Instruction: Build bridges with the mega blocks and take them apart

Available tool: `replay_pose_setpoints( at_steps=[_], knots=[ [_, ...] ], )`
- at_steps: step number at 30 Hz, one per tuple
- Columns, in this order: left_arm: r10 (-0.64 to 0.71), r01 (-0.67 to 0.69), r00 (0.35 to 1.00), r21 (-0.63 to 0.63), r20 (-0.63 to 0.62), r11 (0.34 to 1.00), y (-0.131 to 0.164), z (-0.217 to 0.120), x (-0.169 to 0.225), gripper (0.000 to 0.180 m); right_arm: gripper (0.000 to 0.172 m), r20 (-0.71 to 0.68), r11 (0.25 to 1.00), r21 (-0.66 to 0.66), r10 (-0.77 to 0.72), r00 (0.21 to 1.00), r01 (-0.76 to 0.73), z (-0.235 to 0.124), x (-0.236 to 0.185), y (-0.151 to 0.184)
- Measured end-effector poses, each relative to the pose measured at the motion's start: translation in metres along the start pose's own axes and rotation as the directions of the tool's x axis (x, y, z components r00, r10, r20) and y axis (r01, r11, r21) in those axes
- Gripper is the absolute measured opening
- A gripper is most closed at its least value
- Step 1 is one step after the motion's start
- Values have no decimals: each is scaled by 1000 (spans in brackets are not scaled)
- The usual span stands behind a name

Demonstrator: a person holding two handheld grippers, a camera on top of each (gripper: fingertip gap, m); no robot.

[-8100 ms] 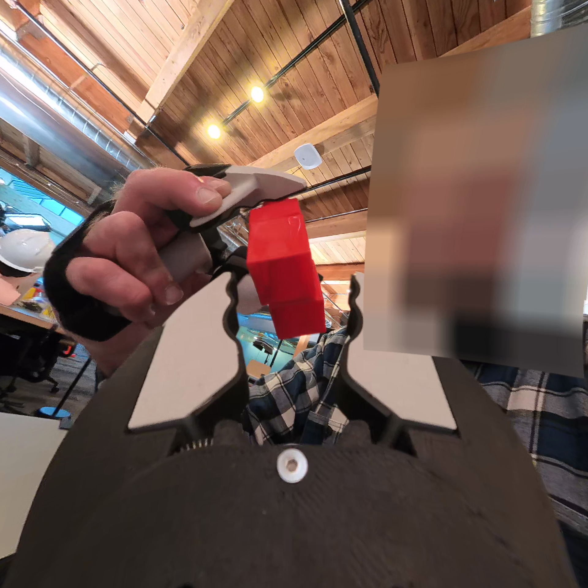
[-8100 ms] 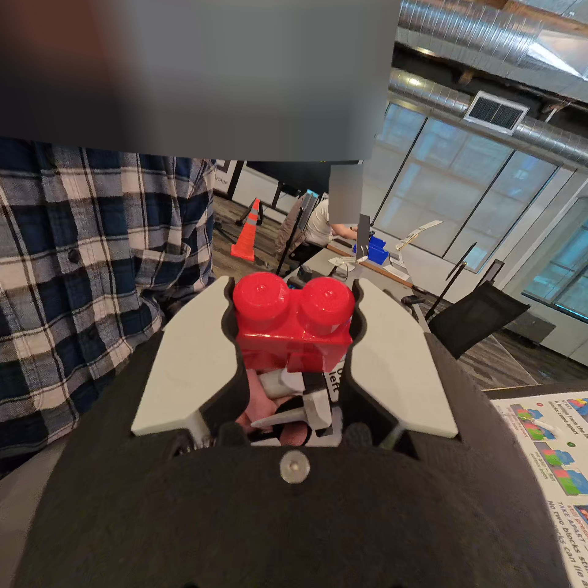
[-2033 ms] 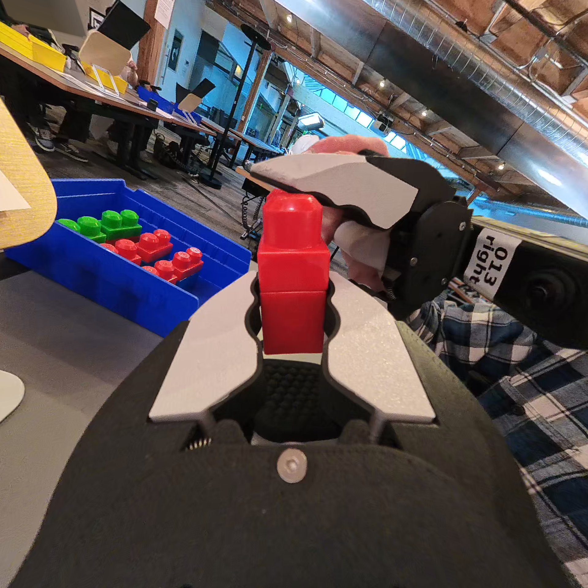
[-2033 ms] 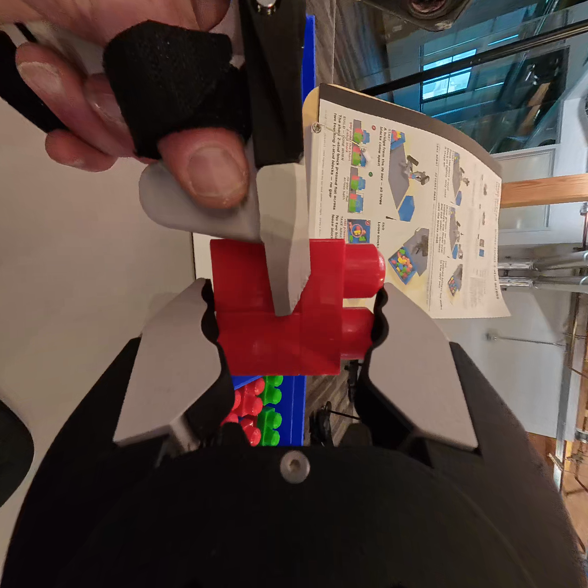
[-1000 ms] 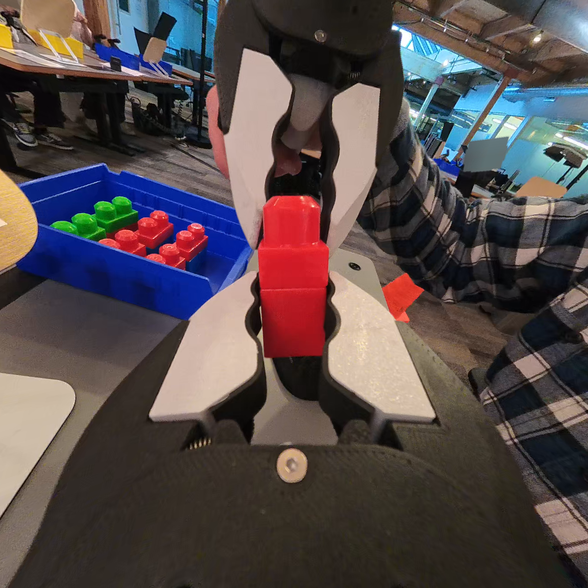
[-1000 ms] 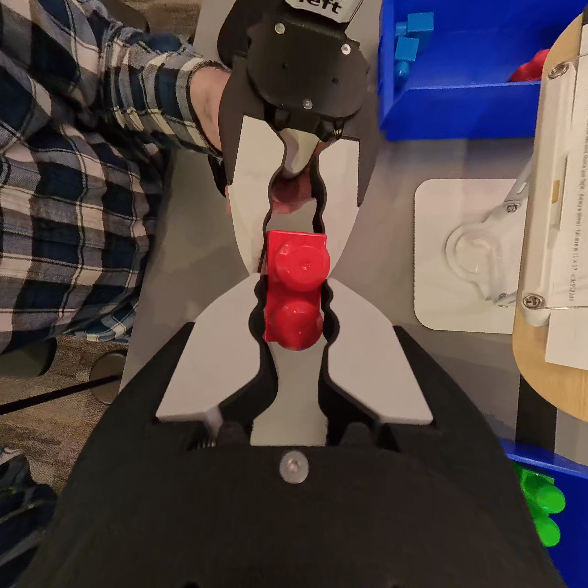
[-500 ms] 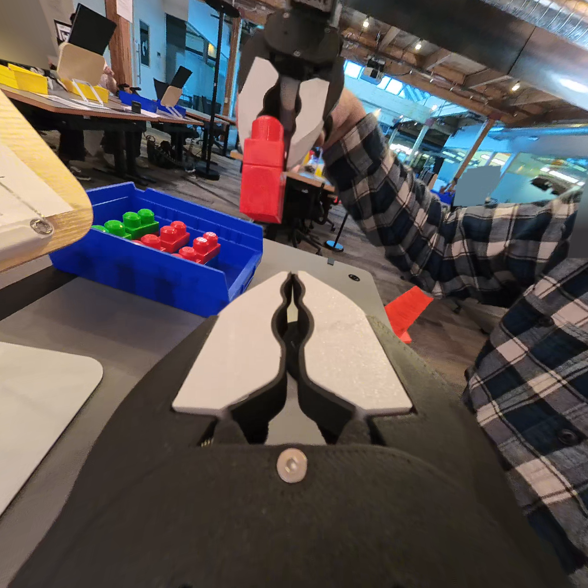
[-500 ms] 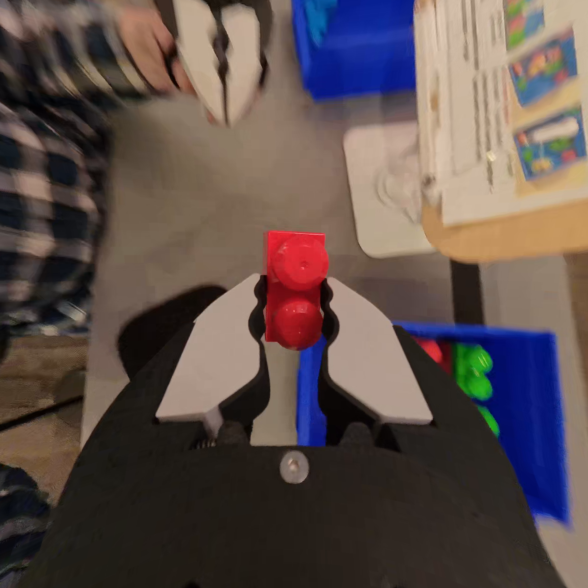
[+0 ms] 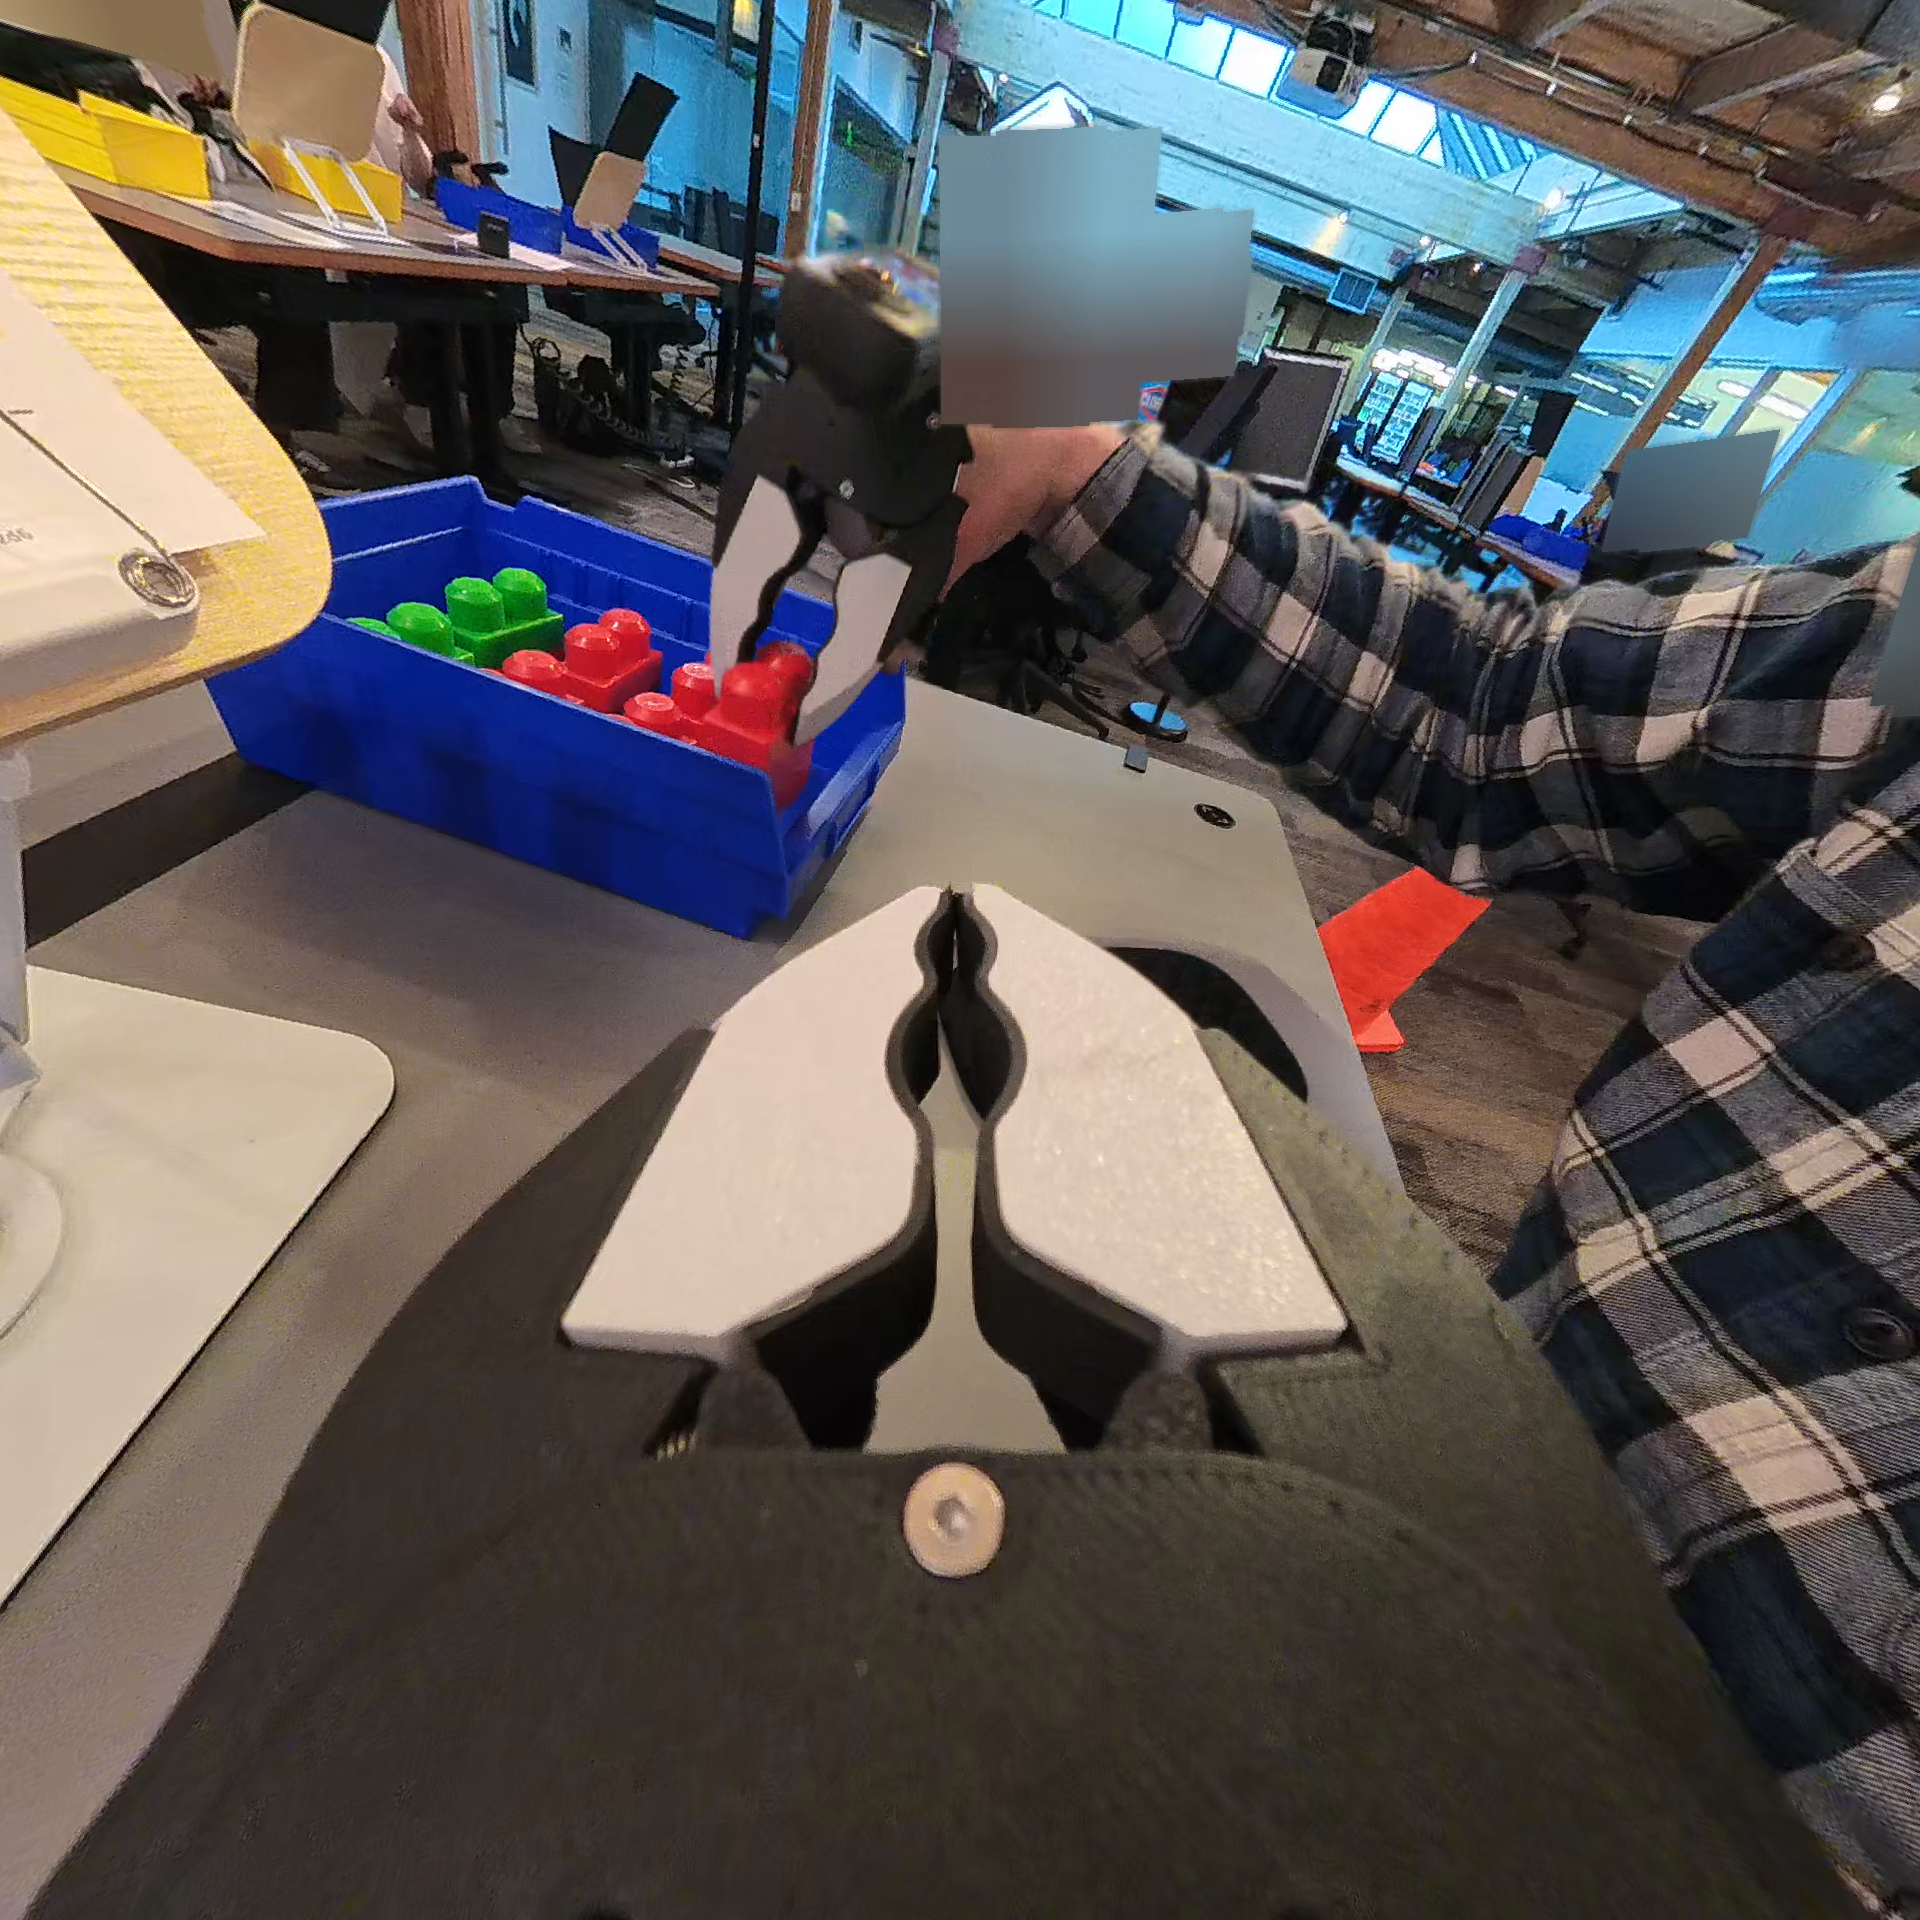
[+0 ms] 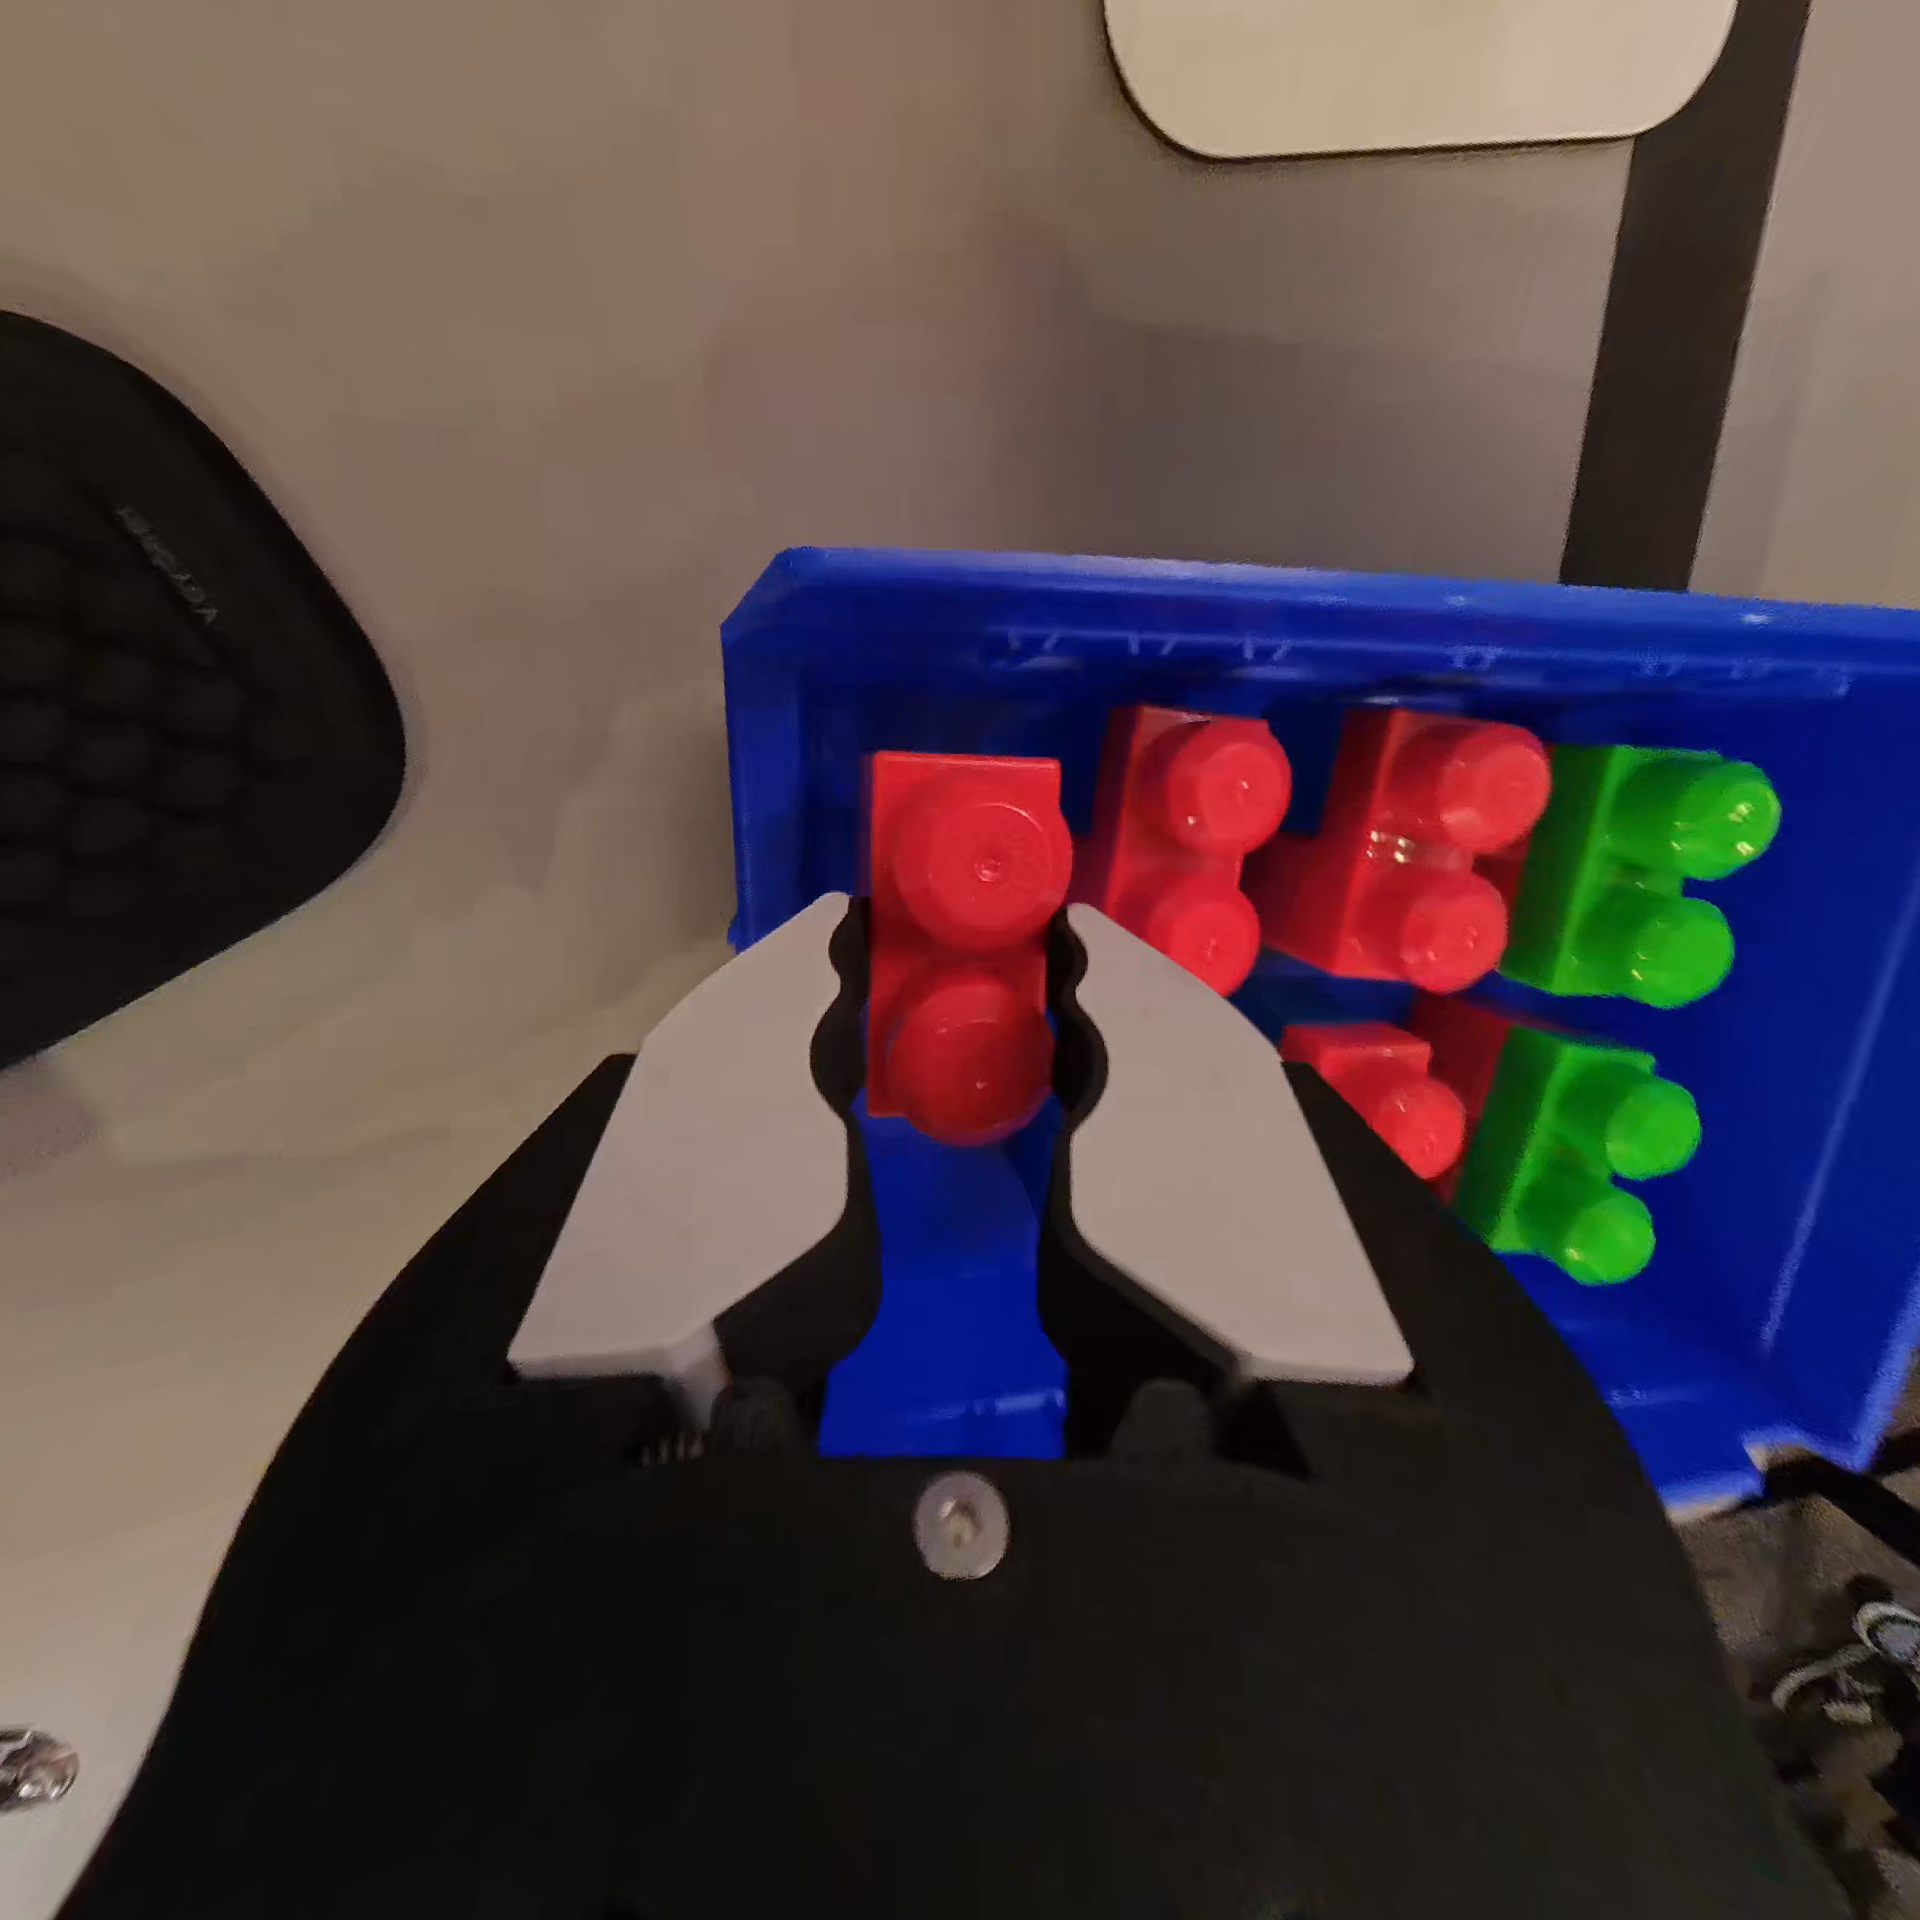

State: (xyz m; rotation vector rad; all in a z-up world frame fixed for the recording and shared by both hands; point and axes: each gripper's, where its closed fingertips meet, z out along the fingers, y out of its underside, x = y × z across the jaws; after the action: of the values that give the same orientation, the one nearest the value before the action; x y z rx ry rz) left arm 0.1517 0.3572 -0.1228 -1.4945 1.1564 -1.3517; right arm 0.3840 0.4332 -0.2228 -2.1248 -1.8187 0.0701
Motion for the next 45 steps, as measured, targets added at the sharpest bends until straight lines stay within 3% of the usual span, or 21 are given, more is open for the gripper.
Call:
replay_pose_setpoints(
  at_steps=[6, 7, 8, 12, 15, 17, 19, 22, 26, 29, 33, 37, 39, 41, 43, 45],
  knots=[
    [4, -4, 1000, 0, 1, 1000, -2, -3, -1, 0, 34, 62, 1000, 4, -10, 998, 10, 35, -9, 0],
    [7, -7, 1000, -3, 1, 1000, -3, -4, 0, 0, 44, 60, 1000, 1, -3, 998, 3, 35, -10, 0],
    [13, -13, 1000, -5, 9, 1000, -4, -6, -1, 0, 65, 46, 1000, 20, 12, 999, -13, 32, -9, -3],
    [52, -53, 995, -1, 82, 999, -16, -30, -10, 1, 70, -54, 993, 113, 47, 997, -41, -12, -2, -18],
    [122, -118, 961, -29, 250, 993, -33, -77, -31, 8, 61, -136, 979, 202, 24, 990, 4, -55, -14, -47],
    [182, -172, 897, -62, 402, 983, -49, -123, -53, 13, 49, -164, 973, 225, -15, 986, 52, -69, -31, -65],
    [218, -167, 807, -142, 548, 976, -54, -171, -84, 24, 49, -202, 965, 245, -42, 978, 92, -72, -44, -83],
    [229, -128, 742, -202, 630, 971, -53, -224, -117, 27, 51, -202, 951, 282, -69, 977, 126, -60, -69, -109],
    [306, -13, 658, -396, 688, 918, -23, -262, -176, 38, 47, -190, 931, 333, -88, 978, 148, -35, -95, -147],
    [250, 149, 627, -428, 738, 892, 7, -262, -234, 46, 45, -151, 912, 385, -85, 985, 138, -21, -108, -172],
    [49, 450, 555, -350, 831, 822, 54, -247, -305, 65, 41, -122, 880, 454, -93, 988, 139, -8, -116, -199],
    [35, 547, 370, -248, 928, 800, 83, -261, -356, 85, 41, -105, 862, 485, -108, 989, 145, 1, -119, -211],
    [26, 599, 309, -216, 951, 771, 99, -269, -368, 89, 40, -91, 850, 503, -128, 988, 157, 3, -122, -215],
    [-7, 637, 293, -190, 956, 748, 112, -270, -376, 81, 40, -97, 845, 505, -146, 985, 175, 3, -123, -215],
    [-19, 656, 325, -211, 946, 725, 123, -265, -379, 45, 39, -108, 847, 499, -150, 983, 184, 2, -121, -212],
    [-40, 636, 327, -189, 944, 748, 121, -262, -381, 42, 38, -126, 844, 503, -141, 982, 186, -3, -118, -207]
  ],
)
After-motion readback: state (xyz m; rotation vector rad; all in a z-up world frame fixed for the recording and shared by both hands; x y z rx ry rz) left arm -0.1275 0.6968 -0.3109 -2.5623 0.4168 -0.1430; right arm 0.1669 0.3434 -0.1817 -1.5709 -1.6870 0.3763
